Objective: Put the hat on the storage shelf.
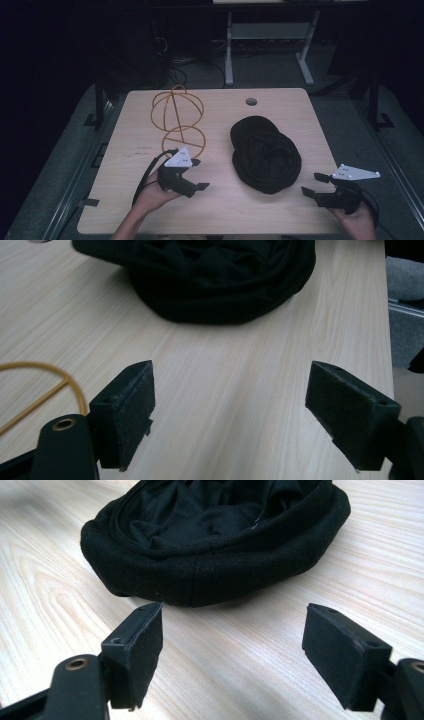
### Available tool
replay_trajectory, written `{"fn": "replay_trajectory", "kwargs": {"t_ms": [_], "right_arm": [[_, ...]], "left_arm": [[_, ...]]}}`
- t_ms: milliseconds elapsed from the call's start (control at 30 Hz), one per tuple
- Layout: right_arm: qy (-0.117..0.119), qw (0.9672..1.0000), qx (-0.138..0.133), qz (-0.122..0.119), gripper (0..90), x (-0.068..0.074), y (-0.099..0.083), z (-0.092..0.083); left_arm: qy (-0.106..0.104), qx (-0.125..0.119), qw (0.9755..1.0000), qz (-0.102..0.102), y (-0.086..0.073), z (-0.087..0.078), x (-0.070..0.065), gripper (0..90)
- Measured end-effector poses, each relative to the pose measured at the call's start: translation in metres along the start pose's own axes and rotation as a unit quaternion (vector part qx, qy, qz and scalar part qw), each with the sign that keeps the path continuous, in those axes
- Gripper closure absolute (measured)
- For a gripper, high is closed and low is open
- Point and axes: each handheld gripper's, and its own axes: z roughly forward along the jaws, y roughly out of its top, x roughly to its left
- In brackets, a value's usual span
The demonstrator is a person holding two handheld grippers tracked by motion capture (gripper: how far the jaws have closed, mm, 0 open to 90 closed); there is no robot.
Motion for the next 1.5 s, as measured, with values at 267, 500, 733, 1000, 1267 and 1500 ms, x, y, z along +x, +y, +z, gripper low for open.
{"fn": "replay_trajectory", "kwargs": {"t_ms": [267, 500, 733, 1000, 1267, 1500], "right_arm": [[-0.002, 1.0000, 0.000, -0.007, 23.2, 0.003, 0.003, 0.001], [0.000, 1.0000, -0.001, -0.003, 22.3, 0.001, 0.002, 0.000], [0.001, 1.0000, -0.002, -0.004, 22.0, 0.001, 0.002, -0.001], [0.001, 1.0000, -0.006, -0.002, 21.8, 0.001, 0.003, -0.002], [0.006, 0.9999, -0.012, -0.003, 21.8, 0.002, 0.004, -0.003], [0.008, 0.9999, -0.014, 0.000, 21.7, 0.001, 0.004, -0.004]], "left_arm": [[-0.025, 0.004, 0.9995, 0.020, 0.024, 0.030, -0.001, 19.9], [-0.046, 0.010, 0.9986, 0.026, 0.038, 0.050, 0.000, 20.1], [-0.064, 0.025, 0.9966, 0.046, 0.055, 0.073, -0.002, 20.4], [-0.081, 0.039, 0.9939, 0.063, 0.069, 0.100, -0.008, 20.8], [-0.093, 0.062, 0.9907, 0.079, 0.075, 0.120, -0.015, 21.0], [-0.101, 0.090, 0.9867, 0.089, 0.078, 0.136, -0.015, 20.2]]}}
